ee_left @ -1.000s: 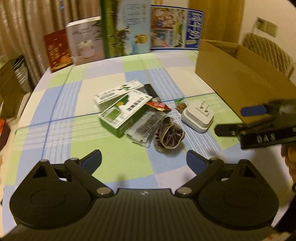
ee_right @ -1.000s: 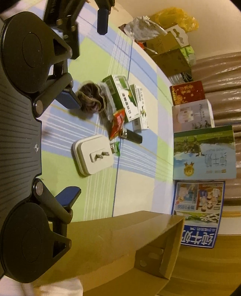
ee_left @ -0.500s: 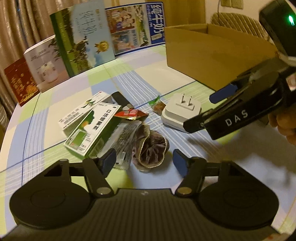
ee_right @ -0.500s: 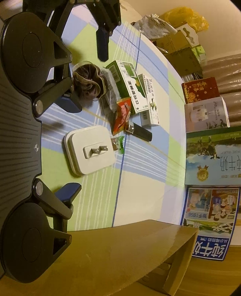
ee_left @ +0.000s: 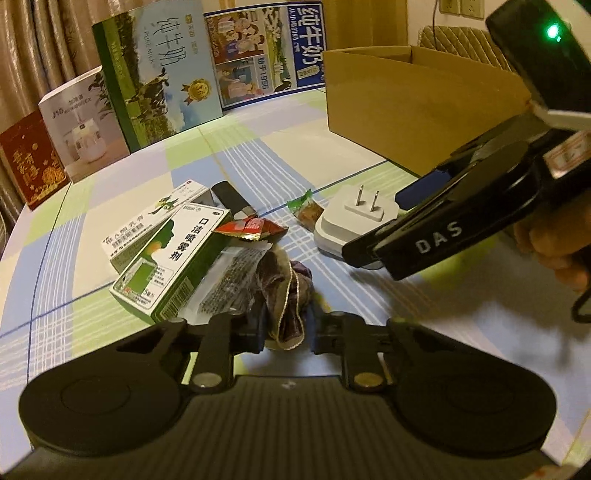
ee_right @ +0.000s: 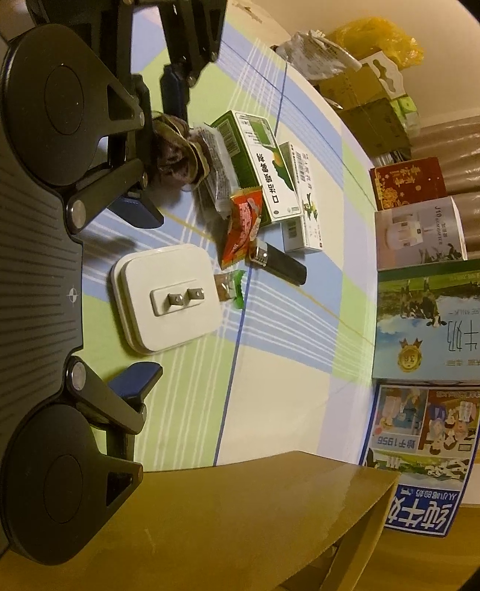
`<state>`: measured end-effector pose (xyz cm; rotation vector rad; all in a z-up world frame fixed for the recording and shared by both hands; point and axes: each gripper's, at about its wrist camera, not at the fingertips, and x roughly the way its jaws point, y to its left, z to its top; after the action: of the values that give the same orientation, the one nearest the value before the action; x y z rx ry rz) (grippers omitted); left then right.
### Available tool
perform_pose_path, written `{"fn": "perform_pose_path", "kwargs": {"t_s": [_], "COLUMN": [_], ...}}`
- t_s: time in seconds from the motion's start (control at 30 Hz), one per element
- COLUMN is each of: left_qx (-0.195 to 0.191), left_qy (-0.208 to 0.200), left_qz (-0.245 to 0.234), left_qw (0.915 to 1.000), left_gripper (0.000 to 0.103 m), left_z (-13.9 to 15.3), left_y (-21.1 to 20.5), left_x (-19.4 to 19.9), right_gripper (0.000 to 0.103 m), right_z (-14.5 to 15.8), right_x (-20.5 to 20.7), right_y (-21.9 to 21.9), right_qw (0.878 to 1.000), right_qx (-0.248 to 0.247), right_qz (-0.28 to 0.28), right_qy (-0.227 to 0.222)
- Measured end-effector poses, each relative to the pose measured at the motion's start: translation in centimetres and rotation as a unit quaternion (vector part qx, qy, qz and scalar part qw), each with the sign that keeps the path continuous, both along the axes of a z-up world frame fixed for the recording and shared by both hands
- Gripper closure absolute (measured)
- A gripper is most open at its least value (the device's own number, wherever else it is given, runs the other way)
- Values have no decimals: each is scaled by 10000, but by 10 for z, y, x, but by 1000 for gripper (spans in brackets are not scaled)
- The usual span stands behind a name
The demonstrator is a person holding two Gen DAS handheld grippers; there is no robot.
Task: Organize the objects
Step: 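Grasp the brown crumpled pouch with the left tool while the right tool grasps the white plug adapter, then lift both held items and carry them over the cardboard box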
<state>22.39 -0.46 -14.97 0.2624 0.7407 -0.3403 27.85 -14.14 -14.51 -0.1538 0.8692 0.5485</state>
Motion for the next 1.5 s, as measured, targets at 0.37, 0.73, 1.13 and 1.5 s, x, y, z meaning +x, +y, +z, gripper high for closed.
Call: {"fn": "perform_pose_path", "kwargs": {"t_s": [0.37, 0.73, 1.13, 1.5], "left_qx": [-432, -565, -633, -806], "left_qy": [291, 429, 393, 330], "left_qz": [499, 748, 806, 1138], "left_qw": [9974, 9947, 9940, 9897], "left_gripper": [87, 88, 88, 88], "left_z": [8, 17, 58, 102], "left_y": [10, 2, -12, -28], "left_x": [-9, -23, -65, -120], "right_gripper": [38, 39, 39, 39], "right_z": [-9, 11, 55, 103], "right_x": [7, -17, -94, -167], "right_y": [5, -16, -46, -79], "right_qw": [9999, 9990, 9961, 9944], "right_qx": [-91, 130, 453, 603], "right_qz": [46, -438, -754, -854], "right_qy": [57, 32, -42, -161]}}
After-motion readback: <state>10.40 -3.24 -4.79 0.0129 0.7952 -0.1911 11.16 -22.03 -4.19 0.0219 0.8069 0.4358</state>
